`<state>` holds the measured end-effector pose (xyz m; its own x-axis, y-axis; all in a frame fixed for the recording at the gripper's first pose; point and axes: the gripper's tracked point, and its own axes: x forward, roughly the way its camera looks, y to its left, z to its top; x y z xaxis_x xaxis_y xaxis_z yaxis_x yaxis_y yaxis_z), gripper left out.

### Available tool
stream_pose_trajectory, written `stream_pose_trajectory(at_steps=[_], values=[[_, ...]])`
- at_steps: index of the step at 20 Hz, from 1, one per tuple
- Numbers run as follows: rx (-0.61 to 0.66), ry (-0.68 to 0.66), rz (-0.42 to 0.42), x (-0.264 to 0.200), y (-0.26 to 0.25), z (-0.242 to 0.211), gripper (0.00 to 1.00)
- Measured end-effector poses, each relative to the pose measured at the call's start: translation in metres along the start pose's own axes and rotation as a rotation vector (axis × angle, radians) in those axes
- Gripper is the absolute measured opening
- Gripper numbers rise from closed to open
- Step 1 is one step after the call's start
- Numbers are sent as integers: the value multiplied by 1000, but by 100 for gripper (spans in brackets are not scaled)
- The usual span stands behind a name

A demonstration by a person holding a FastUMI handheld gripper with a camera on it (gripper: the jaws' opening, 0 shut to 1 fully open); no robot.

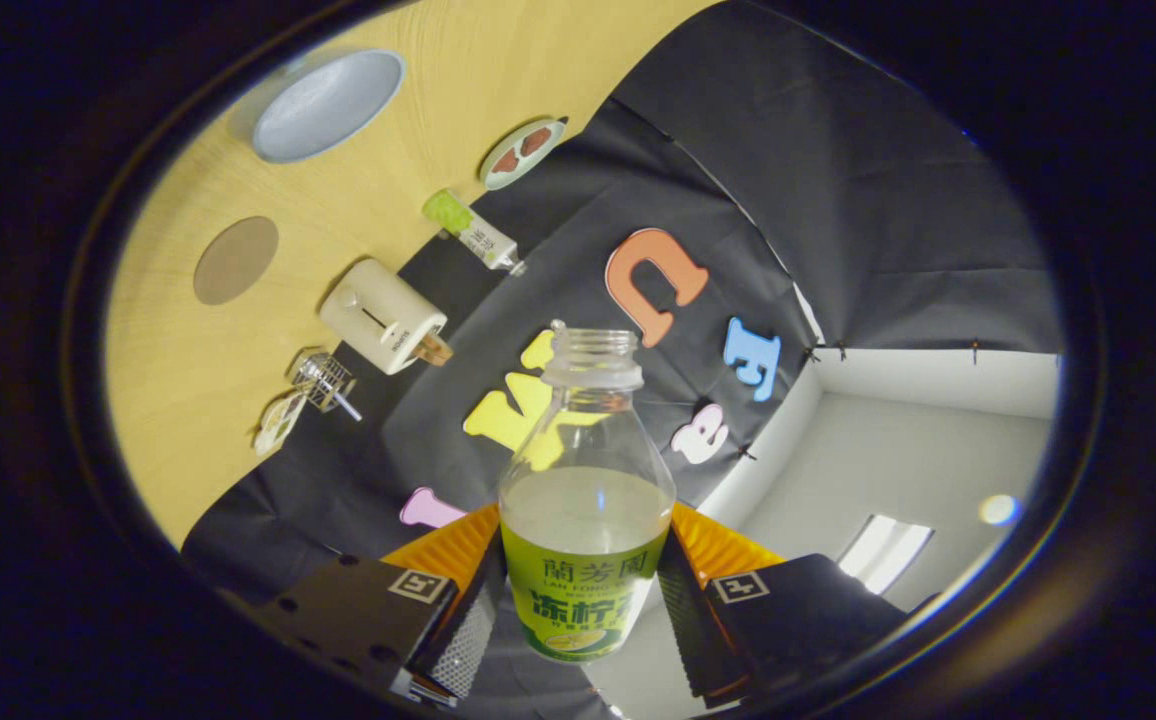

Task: Take the bottle from table, then pour the juice into the cup, finally place the bottle on the coaster

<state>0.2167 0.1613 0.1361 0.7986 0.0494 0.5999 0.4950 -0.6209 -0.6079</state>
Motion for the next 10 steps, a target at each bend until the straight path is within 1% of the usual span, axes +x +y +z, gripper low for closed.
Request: stream_pose_trajectory(at_steps=[3, 5, 8, 10], values=[[-6, -1, -10, 1, -2, 1, 81], [23, 4, 2, 1, -1, 1, 81], [158, 69, 50, 5, 2, -8, 80], [308, 108, 112, 5, 9, -12, 81]])
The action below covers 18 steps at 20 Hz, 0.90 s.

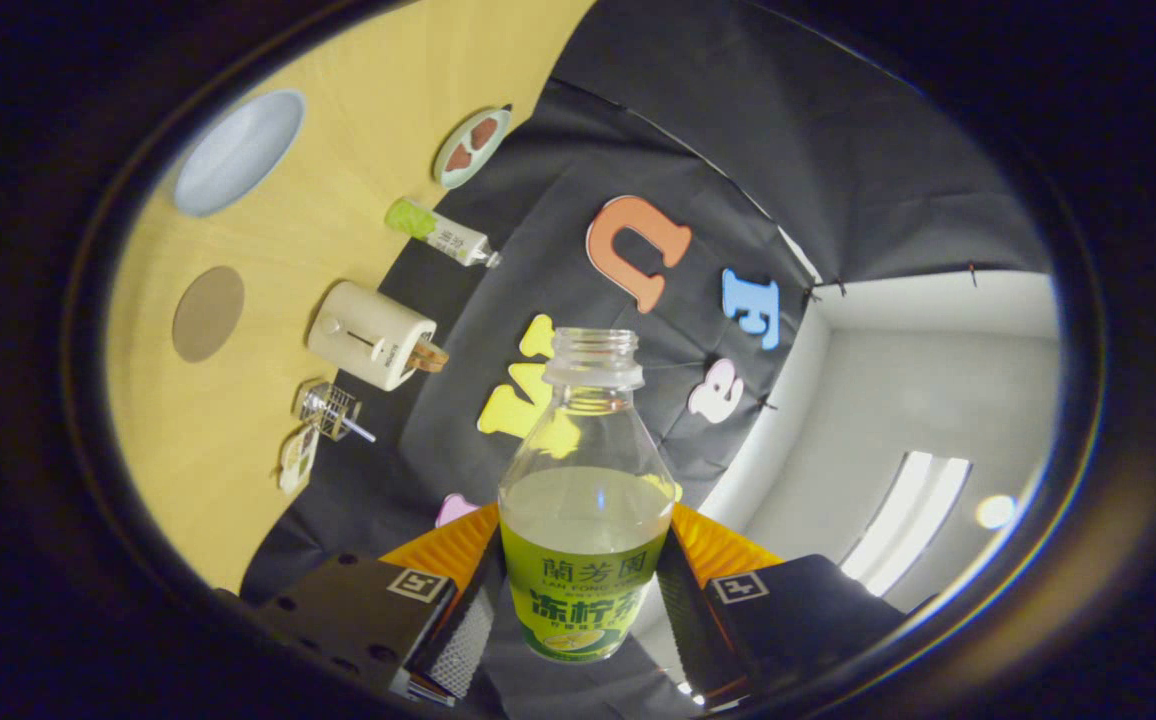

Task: Take the bottle from table, then pour the juice into the cup, finally place the bottle on the coaster

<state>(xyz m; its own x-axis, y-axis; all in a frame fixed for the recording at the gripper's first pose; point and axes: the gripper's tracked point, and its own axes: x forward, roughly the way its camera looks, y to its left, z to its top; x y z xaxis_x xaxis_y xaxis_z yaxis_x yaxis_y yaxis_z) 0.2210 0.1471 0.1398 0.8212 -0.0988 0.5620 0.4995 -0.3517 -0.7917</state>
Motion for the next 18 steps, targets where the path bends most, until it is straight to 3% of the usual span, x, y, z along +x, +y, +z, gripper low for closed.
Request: stream_pose_trajectory(at_steps=[6, 9, 15, 18], values=[[381, 81, 224, -5, 20, 1, 81], [491, 107, 263, -3, 25, 7, 81], [896, 208, 609, -20, 78, 35, 81], [1066, 261, 701, -20, 91, 38, 81]])
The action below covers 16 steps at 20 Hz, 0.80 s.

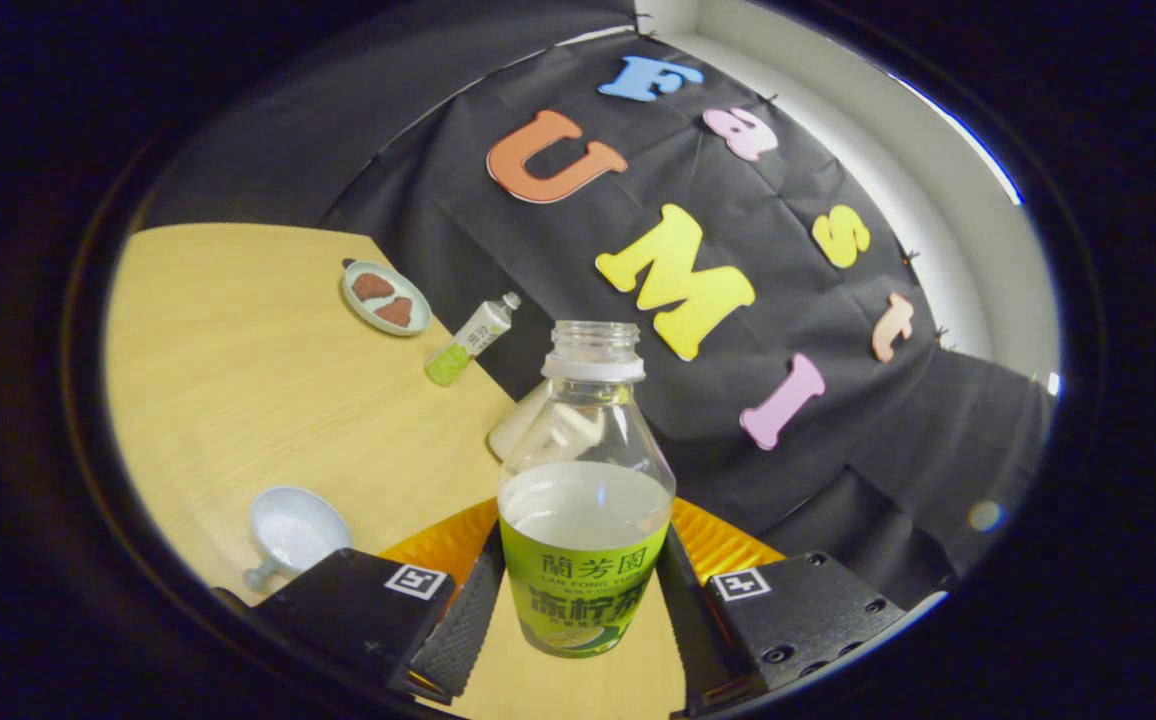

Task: Take the bottle from table, then pour the juice into the cup, finally place the bottle on the coaster

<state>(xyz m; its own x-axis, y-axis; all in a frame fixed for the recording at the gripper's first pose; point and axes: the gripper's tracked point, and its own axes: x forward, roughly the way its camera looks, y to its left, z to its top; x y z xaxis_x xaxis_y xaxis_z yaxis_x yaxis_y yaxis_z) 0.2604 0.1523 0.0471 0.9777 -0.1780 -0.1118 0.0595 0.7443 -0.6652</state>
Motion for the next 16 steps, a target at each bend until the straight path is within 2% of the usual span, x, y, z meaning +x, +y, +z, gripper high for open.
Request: stream_pose_trajectory(at_steps=[5, 8, 11, 13, 16], values=[[241, -27, 91, 15, 6, -4, 82], [392, -145, 108, 15, -1, 8, 81], [460, -222, 128, 21, -2, 14, 81], [528, -282, 107, 22, -11, 20, 81], [606, -288, 123, 34, -3, 19, 81]])
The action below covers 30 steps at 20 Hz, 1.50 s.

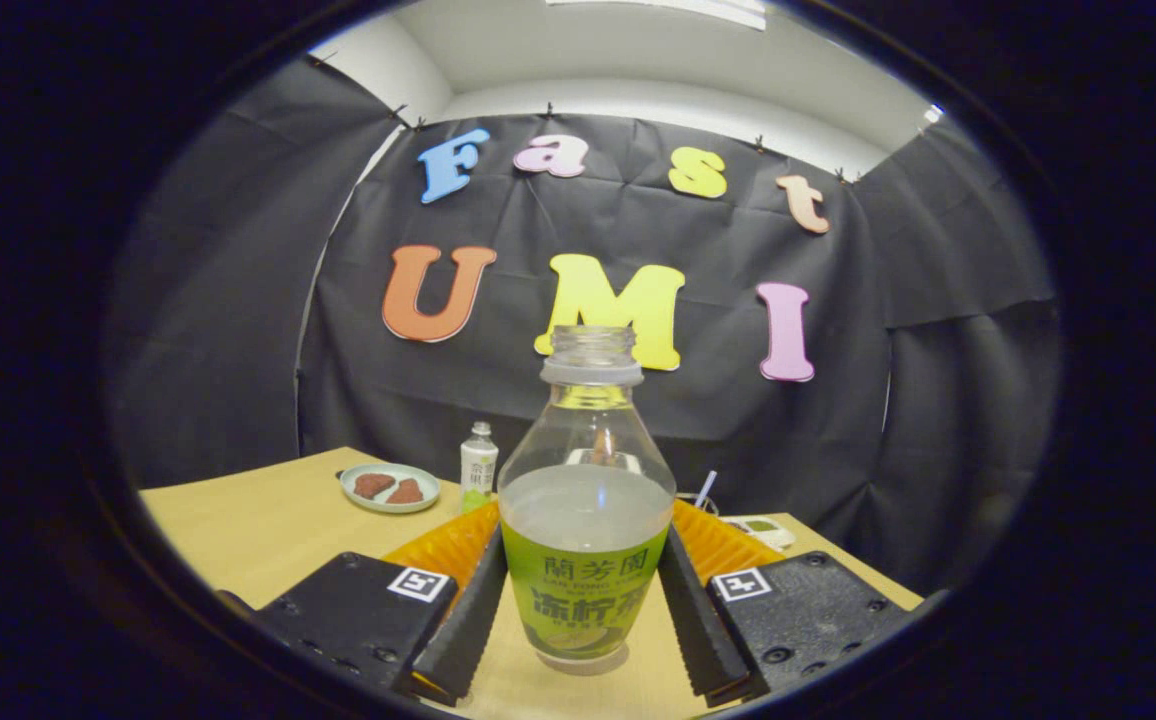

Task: Take the bottle from table, then pour the juice into the cup, finally place the bottle on the coaster

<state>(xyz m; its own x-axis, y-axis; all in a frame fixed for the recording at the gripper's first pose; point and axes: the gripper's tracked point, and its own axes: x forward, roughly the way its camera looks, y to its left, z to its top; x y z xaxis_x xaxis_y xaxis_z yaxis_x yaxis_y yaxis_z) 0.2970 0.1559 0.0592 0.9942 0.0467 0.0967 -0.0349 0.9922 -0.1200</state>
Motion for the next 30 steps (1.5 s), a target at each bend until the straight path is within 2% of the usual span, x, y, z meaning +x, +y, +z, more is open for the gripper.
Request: stream_pose_trajectory(at_steps=[3, 9, 14, 16, 19, 21, 28, 30], values=[[66, 36, -3, 19, -2, -17, 81], [137, 128, -77, 60, -36, -62, 81], [214, 160, -94, 72, -42, -93, 82], [206, 174, -98, 76, -41, -103, 82], [196, 129, -143, 74, -46, -104, 82], [207, 175, -101, 75, -32, -115, 82], [149, 197, -89, 71, -24, -126, 85], [150, 203, -78, 69, -22, -125, 97]])
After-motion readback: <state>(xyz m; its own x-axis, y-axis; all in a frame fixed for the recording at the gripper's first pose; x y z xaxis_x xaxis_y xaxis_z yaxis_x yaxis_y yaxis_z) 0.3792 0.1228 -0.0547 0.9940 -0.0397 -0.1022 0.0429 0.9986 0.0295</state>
